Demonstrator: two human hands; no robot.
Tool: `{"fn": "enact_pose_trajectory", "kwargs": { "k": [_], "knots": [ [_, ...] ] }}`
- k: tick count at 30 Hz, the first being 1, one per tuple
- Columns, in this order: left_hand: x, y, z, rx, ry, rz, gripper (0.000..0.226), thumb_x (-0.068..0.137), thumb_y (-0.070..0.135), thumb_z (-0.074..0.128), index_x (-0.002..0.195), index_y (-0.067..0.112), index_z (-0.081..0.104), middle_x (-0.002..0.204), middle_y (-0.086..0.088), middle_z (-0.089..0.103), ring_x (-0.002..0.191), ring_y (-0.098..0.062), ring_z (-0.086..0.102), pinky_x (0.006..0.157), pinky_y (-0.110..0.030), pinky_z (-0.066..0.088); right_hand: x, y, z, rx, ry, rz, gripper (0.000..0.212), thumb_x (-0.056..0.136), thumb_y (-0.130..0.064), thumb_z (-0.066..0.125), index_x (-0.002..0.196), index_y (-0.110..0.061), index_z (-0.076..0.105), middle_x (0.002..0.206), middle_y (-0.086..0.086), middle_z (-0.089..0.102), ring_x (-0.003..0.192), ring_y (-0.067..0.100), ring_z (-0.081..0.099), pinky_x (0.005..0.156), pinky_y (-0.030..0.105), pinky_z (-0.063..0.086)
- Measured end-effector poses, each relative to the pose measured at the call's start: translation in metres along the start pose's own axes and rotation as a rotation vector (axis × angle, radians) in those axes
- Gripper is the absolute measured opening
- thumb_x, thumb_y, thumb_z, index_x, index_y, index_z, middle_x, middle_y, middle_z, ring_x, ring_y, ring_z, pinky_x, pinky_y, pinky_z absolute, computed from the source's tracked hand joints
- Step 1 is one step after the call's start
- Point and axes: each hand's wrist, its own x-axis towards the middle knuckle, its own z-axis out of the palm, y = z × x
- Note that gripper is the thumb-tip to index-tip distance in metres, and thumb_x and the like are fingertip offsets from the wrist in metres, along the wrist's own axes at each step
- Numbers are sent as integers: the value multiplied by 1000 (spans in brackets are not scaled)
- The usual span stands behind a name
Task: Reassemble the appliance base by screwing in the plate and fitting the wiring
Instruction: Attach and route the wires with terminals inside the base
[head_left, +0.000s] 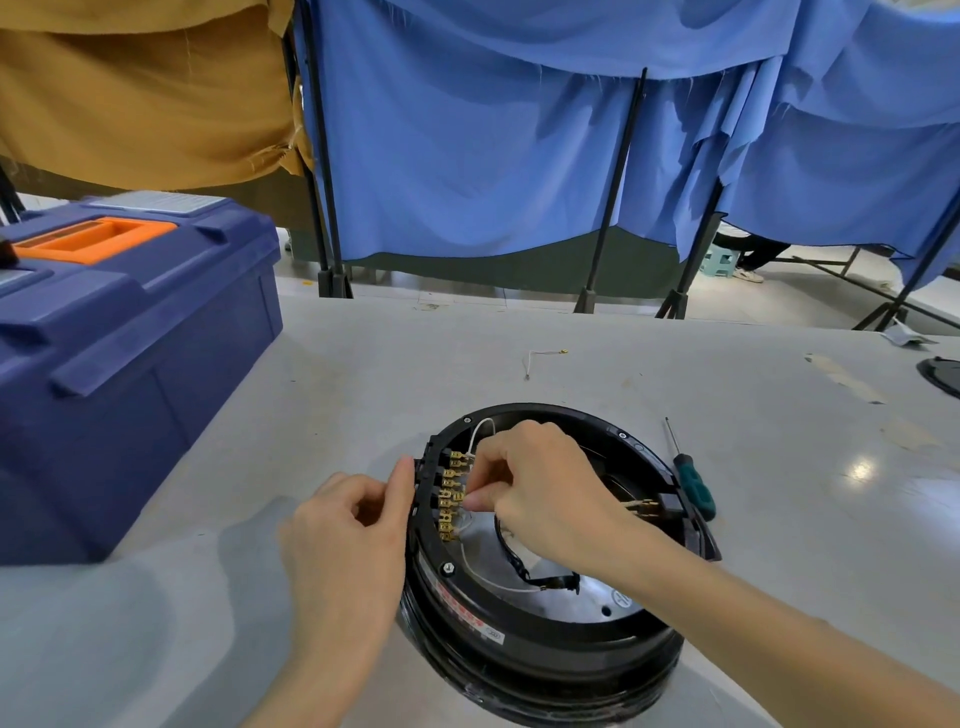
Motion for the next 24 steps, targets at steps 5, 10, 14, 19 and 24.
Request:
{"fn": "enact_pose_trajectory", "kwargs": {
  "k": [5, 10, 14, 19, 24],
  "knots": [
    [-4, -2, 3, -24, 11, 8, 37, 83, 29, 73, 52, 14, 61, 54, -1, 58, 54, -16, 54, 55, -32, 41, 3, -7, 3, -22, -25, 5, 8, 83, -9, 72, 78, -15, 71, 65, -17, 56, 69, 6, 57, 75, 32, 51],
    [-3, -5, 4, -20, 10, 34, 40, 83, 25, 74, 49, 12, 56, 52, 0, 53, 51, -15, 48, 53, -29, 37, 3, -7, 6, -14, -18, 22, 14, 84, -8, 70, 74, -16, 65, 67, -14, 55, 68, 7, 54, 73, 31, 49],
    [-2, -7, 5, -9, 8, 53, 41, 83, 24, 74, 49, 12, 55, 51, 0, 51, 49, -16, 47, 52, -31, 36, 0, -4, 4, 23, -2, 44, 21, 84, -10, 72, 69, -20, 60, 64, -15, 53, 64, 2, 49, 68, 27, 42],
    [-2, -9, 5, -4, 11, 66, 41, 83, 23, 74, 49, 13, 54, 51, -1, 50, 54, -16, 47, 52, -28, 33, 0, -4, 3, 45, -6, 57, 22, 84, -9, 71, 69, -20, 61, 64, -15, 54, 65, 1, 50, 69, 26, 42],
    [-3, -9, 5, -15, 8, 73, 42, 83, 22, 73, 48, 13, 52, 50, 0, 48, 51, -14, 44, 52, -28, 31, 1, -4, 4, 67, -18, 63, 24, 84, -8, 72, 67, -21, 59, 61, -15, 53, 61, -1, 48, 66, 25, 39]
  ]
}}
